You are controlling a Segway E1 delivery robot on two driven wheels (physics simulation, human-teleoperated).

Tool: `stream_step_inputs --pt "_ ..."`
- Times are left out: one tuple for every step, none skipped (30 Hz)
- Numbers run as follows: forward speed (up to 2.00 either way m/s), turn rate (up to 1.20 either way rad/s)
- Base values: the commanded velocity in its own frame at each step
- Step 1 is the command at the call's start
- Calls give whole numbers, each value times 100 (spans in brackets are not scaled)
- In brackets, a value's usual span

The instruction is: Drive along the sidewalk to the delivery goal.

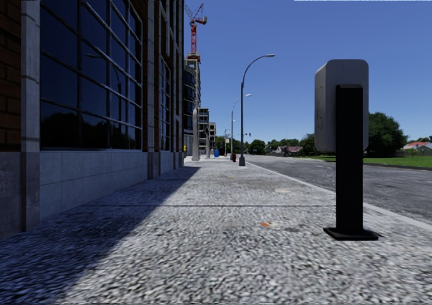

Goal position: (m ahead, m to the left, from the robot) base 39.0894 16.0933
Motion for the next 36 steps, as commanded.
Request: stream_step_inputs --pt "200 0" --pt "200 0" --pt "200 0" --pt "200 0" --pt "200 0" --pt "200 0" --pt "200 0" --pt "200 0" --pt "200 0" --pt "200 0" --pt "200 0" --pt "200 0" --pt "200 0" --pt "200 0" --pt "200 0" --pt "200 0" --pt "200 0" --pt "200 0" --pt "200 0" --pt "200 0" --pt "200 0" --pt "200 0" --pt "200 0" --pt "200 0" --pt "200 0" --pt "200 0" --pt "200 0" --pt "200 0" --pt "200 0" --pt "200 0" --pt "200 0" --pt "200 0" --pt "200 0" --pt "200 0" --pt "200 0" --pt "200 0"
